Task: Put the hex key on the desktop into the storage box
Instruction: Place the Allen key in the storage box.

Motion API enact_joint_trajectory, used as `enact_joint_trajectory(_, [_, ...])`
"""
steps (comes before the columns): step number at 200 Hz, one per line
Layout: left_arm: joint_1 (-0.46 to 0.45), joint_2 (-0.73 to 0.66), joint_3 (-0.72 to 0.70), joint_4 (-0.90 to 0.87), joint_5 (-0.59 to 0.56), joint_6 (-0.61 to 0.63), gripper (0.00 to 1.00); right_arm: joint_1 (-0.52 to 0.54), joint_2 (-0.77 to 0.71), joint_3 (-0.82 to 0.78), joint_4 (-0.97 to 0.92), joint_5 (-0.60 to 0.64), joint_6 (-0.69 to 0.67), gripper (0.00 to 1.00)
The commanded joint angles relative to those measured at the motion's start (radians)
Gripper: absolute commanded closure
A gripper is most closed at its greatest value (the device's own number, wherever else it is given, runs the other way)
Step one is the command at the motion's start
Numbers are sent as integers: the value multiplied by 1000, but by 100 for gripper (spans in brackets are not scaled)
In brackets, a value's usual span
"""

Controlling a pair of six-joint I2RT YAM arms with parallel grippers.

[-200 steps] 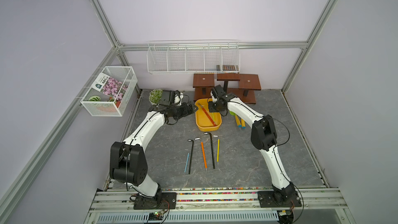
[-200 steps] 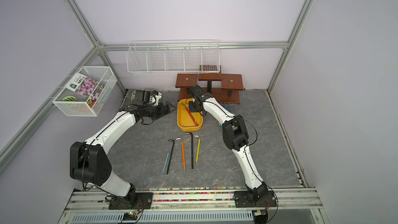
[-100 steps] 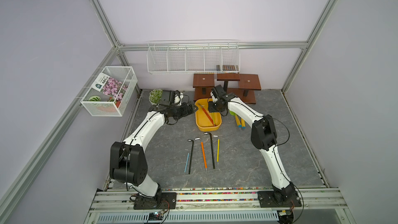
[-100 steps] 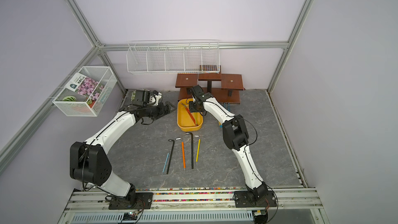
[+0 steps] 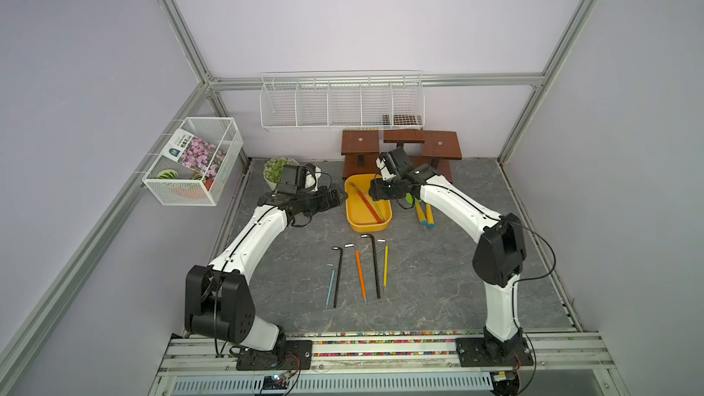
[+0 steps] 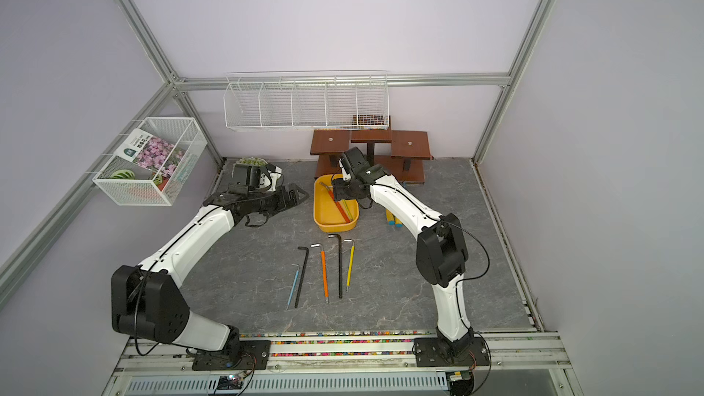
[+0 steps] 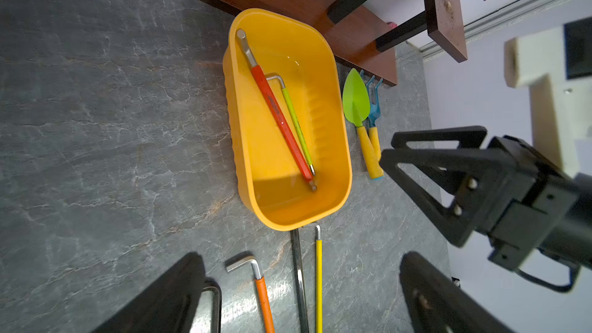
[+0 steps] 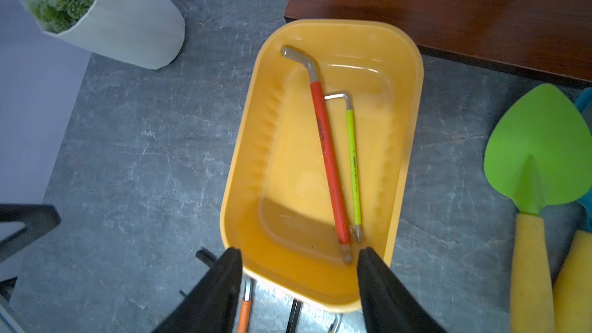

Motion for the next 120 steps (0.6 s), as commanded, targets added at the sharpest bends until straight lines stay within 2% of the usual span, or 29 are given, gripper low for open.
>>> enact_joint_trajectory(1, [0, -47, -41, -21, -38, 5, 0, 43, -61, -92, 13, 66, -8, 37])
enact_joint_trajectory(37, [0, -141, -130, -15, -74, -27, 0, 103, -139, -221, 14, 129, 20, 36])
enact_joint_trajectory(69, [0, -194, -124, -98, -91, -8, 0, 147, -191, -342, 61, 156, 69, 36])
enact_joint_trajectory(120, [1, -291, -208, -131, -150, 12, 0, 194, -216, -436, 67, 208, 121, 35])
